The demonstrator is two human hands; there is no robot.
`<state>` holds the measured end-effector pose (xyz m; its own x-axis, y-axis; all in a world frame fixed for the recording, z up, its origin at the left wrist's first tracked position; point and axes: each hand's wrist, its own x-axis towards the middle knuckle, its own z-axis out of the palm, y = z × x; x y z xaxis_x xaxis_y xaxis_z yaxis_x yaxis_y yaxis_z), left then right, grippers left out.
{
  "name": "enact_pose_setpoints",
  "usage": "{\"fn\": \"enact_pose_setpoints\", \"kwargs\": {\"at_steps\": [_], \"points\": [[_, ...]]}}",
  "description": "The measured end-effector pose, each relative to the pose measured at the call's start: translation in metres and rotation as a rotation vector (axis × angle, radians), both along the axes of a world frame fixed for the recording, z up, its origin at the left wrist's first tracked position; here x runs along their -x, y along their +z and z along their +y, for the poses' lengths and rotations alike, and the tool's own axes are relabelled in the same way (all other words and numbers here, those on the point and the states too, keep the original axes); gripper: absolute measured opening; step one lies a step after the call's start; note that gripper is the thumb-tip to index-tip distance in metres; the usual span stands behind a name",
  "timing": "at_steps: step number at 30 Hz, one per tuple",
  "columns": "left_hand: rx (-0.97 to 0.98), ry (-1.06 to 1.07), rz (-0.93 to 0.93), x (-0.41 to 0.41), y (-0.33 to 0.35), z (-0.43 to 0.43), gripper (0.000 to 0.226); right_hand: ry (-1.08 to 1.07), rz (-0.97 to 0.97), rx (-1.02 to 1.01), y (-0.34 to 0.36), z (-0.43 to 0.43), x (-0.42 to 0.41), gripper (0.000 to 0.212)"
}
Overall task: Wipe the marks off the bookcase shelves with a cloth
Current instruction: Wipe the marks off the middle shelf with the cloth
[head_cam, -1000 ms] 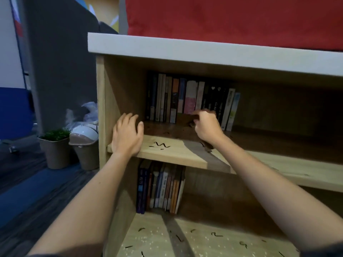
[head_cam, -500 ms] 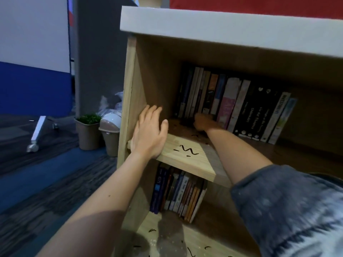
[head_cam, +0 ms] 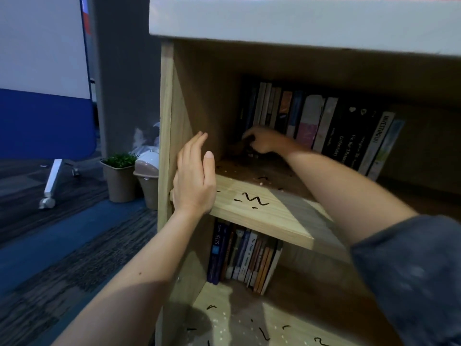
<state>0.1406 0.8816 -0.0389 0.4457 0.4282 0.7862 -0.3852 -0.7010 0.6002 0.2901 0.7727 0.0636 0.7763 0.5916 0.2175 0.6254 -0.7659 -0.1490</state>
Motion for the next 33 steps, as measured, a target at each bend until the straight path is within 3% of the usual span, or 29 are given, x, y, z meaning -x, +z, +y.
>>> {"fn": "enact_pose_setpoints", "kwargs": {"at_steps": [6,12,16,21,28,33], "points": [[-0.008,0.013,0.008,0.0,0.001,-0.001,0.049,0.104,0.065,0.057,-0.035,0.021,0.007,0.045],[-0.046,0.019,0.05,0.002,0.002,0.0,0.048,0.25,0.249,0.134,-0.006,-0.053,0.066,0.038],[-0.059,0.018,0.065,0.001,0.002,0.001,0.041,0.053,0.005,-0.213,-0.011,-0.07,0.047,0.039],[-0.059,0.028,0.056,0.0,0.001,0.001,0.04,-0.147,0.044,-0.051,-0.045,-0.057,0.03,0.045],[-0.062,0.01,0.071,0.002,0.002,0.002,0.039,0.209,-0.01,-0.079,-0.051,-0.087,0.133,0.037],[-0.13,-0.039,0.137,0.005,0.005,0.002,0.038,0.206,0.03,-0.039,-0.037,-0.133,0.197,0.037]]}}
